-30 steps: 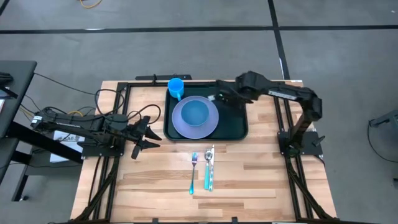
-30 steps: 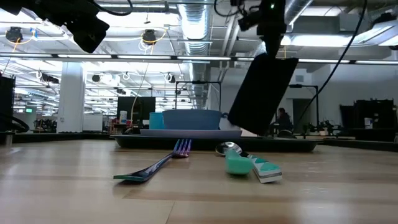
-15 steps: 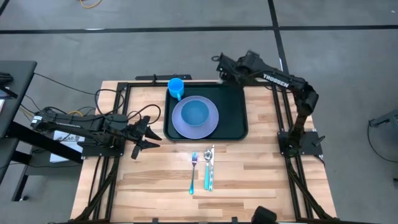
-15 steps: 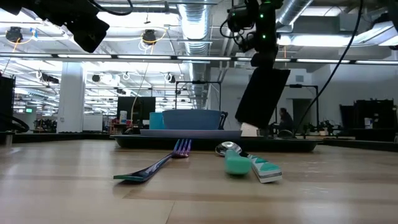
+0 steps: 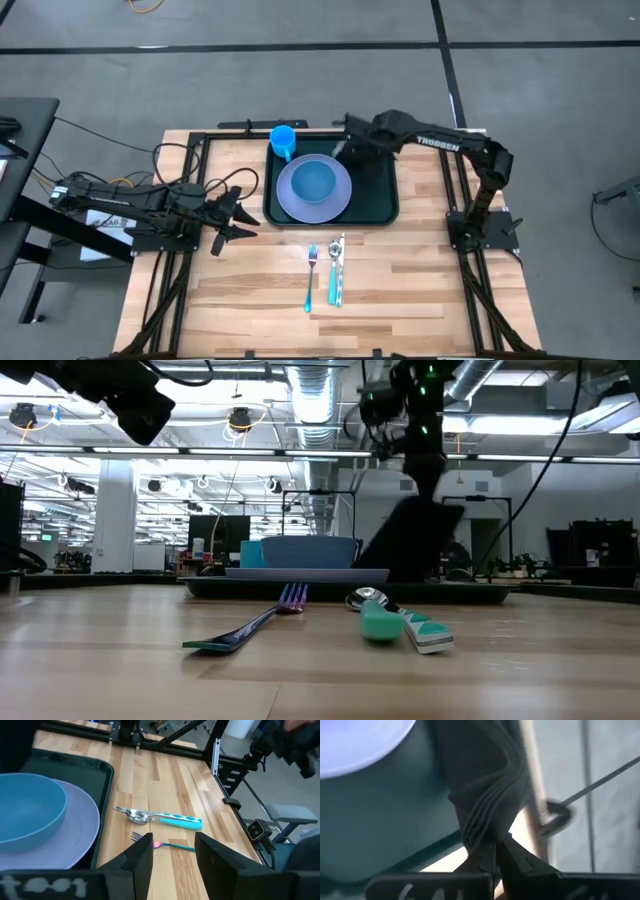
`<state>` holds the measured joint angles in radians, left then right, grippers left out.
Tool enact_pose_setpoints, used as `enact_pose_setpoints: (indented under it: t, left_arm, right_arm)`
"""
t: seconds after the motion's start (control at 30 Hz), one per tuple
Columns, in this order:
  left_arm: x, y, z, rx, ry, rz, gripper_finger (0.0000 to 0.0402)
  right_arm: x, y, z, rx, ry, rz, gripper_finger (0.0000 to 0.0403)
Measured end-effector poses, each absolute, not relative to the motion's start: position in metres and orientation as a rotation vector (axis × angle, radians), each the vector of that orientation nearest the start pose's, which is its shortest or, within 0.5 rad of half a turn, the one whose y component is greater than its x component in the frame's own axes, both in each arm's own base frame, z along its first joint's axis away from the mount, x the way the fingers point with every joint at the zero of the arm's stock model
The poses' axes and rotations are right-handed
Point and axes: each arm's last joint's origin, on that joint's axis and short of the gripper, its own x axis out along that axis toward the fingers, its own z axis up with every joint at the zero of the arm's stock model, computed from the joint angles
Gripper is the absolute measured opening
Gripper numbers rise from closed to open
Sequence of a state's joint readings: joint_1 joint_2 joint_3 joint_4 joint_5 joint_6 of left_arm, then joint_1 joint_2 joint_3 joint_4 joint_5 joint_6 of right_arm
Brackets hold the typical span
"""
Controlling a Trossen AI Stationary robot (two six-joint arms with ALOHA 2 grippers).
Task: Set up tray
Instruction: Put the black napkin on the black serving tray to the right of the violet plate
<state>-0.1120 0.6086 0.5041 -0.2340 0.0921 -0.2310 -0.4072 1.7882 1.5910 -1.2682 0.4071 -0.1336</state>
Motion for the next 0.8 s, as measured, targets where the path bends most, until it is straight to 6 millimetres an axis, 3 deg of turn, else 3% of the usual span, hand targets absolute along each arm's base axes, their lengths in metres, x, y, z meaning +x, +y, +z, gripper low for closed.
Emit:
enact_pose_setpoints:
  t: [0.13, 0.27, 0.6, 0.8]
  left_arm:
    - [0.143, -0.019, 0.255, -0.239, 0.375, -0.158, 0.0133]
    - [0.143, -0.019, 0.255, -0.24, 0.377, -0.157, 0.0133]
    - [0.143, -0.019, 0.255, -0.242, 0.377, -0.156, 0.0133]
    - [0.143, -0.019, 0.255, -0.241, 0.377, -0.156, 0.0133]
  right_arm:
    - [0.299, -0.132, 0.246, -0.062, 1.649, -0.53, 0.0]
    - [0.296, -0.116, 0.23, -0.015, 1.702, -0.457, 0.0]
    - [0.307, -0.073, 0.224, 0.104, 1.675, -0.156, 0.0]
    - [0.313, -0.061, 0.223, 0.097, 1.64, -0.083, 0.0002]
